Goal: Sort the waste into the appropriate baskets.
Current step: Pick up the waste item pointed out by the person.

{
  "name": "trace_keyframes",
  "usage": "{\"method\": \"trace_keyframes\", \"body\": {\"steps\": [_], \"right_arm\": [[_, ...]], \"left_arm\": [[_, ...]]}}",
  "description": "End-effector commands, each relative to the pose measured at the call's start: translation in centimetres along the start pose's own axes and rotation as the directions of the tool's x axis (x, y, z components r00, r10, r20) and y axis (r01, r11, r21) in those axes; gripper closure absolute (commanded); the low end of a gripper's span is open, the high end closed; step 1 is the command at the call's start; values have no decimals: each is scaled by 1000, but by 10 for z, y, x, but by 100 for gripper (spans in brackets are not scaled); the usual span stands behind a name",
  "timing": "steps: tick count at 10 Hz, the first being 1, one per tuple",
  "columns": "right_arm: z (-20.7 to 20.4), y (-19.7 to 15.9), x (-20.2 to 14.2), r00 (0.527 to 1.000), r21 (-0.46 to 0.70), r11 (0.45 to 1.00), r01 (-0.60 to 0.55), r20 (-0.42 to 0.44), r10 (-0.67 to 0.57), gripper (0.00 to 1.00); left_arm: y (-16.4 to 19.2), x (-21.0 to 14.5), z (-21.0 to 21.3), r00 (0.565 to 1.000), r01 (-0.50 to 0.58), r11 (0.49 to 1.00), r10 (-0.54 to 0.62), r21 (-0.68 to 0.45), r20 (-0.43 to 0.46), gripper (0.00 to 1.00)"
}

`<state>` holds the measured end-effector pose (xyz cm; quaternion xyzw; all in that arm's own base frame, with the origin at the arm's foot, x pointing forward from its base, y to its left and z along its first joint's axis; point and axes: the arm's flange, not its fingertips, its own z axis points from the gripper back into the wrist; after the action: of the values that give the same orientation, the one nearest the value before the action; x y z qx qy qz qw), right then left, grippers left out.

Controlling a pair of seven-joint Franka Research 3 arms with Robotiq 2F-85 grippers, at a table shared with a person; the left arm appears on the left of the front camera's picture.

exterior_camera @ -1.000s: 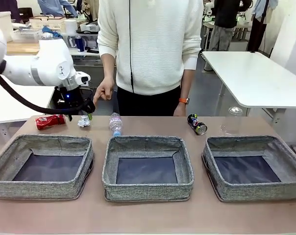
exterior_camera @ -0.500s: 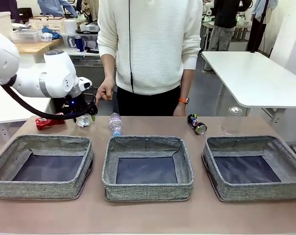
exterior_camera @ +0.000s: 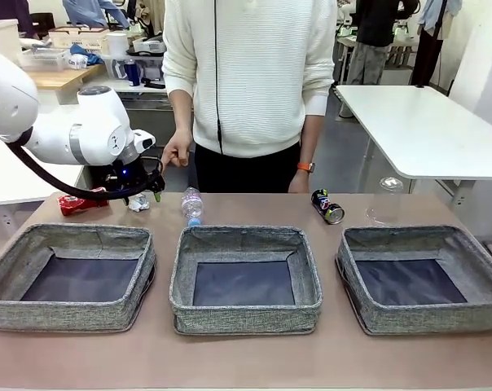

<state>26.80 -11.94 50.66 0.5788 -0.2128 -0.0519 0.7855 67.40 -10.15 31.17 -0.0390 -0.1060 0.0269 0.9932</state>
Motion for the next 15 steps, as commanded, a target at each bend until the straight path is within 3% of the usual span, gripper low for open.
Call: {"method": "trace_keyframes", "body": {"steps": [1, 2, 4, 5, 7, 13, 14, 15], "right_arm": [[0, 2, 4, 1000, 21, 999, -29, 10, 29, 0], [0, 2, 4, 1000, 21, 999, -29, 10, 29, 0], [0, 2, 4, 1000, 21, 999, -29, 10, 29, 0], [0, 2, 4, 1000, 21, 999, -29, 10, 29, 0], [0, 2, 4, 1000, 21, 999, -29, 10, 29, 0], [0, 2, 4, 1000, 21, 999, -29, 10, 29, 0], [0, 2, 4, 1000, 21, 999, -29, 10, 29, 0], [0, 2, 4, 1000, 21, 999, -29, 10, 29, 0]], "left_arm": [[-2, -1, 4, 1000, -3, 997, 4, 78, -9, 57], [-2, -1, 4, 1000, 1, 997, 1, 81, -23, 100], [-2, -2, 4, 999, 13, 996, -10, 87, -33, 100], [-2, -3, 4, 999, 19, 996, -15, 92, -40, 84], [0, -5, 2, 999, 13, 996, -8, 91, -47, 100], [5, -7, 12, 999, -18, 995, 22, 94, -47, 100], [8, -12, 25, 997, -47, 995, 53, 92, -62, 100], [11, -27, 66, 994, -80, 994, 85, 71, -71, 100]]}}
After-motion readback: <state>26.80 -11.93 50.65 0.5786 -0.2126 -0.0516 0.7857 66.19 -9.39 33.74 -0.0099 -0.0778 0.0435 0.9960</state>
